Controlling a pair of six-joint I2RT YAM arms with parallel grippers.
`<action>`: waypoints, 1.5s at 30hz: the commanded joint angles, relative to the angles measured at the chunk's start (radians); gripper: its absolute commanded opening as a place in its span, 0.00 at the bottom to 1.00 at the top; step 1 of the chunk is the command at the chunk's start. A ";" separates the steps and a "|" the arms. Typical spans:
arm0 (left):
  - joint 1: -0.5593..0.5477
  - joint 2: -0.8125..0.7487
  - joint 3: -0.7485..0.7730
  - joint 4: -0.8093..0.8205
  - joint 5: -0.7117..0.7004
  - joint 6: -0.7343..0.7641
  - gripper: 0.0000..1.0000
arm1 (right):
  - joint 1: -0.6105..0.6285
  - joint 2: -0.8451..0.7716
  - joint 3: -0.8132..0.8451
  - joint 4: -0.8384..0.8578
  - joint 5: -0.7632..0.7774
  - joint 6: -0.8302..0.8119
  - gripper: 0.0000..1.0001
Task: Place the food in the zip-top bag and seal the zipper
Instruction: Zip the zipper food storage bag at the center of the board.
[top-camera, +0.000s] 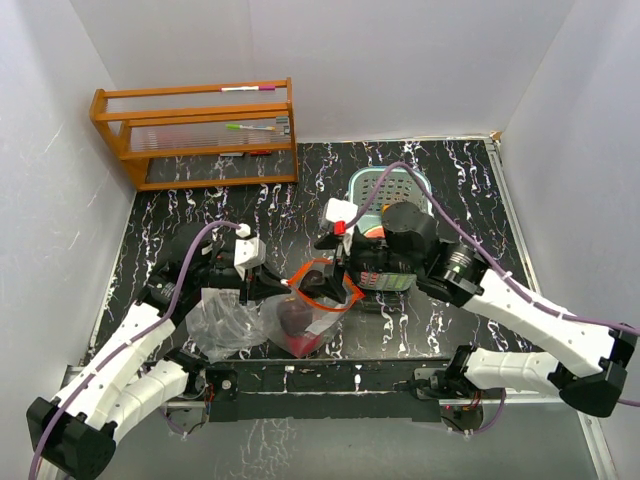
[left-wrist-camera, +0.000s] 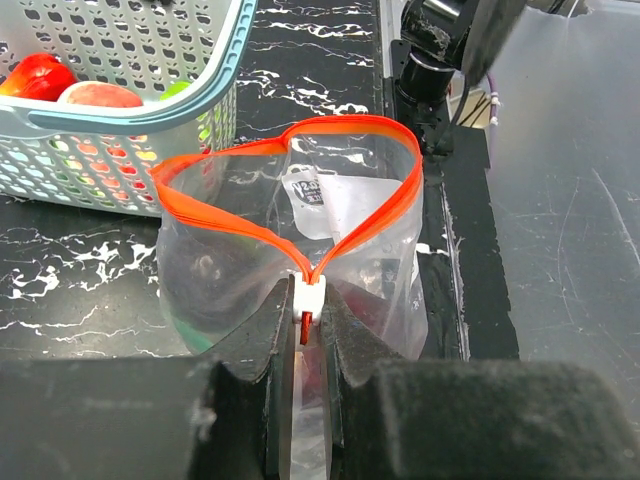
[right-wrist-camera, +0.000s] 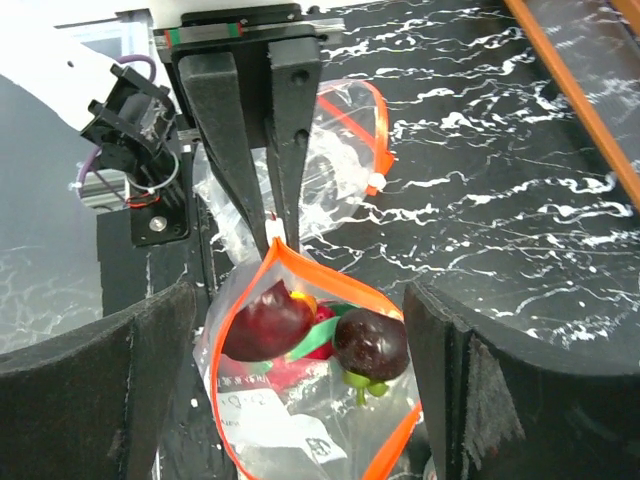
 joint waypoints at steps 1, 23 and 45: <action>-0.001 0.025 0.065 -0.042 0.033 0.046 0.00 | -0.004 0.041 0.008 0.107 -0.090 -0.034 0.84; 0.000 0.027 0.110 -0.060 0.013 0.053 0.00 | -0.005 0.225 0.075 0.071 -0.246 -0.122 0.75; -0.001 0.014 0.106 -0.060 -0.008 0.047 0.00 | -0.006 0.225 0.048 -0.002 -0.145 -0.078 0.08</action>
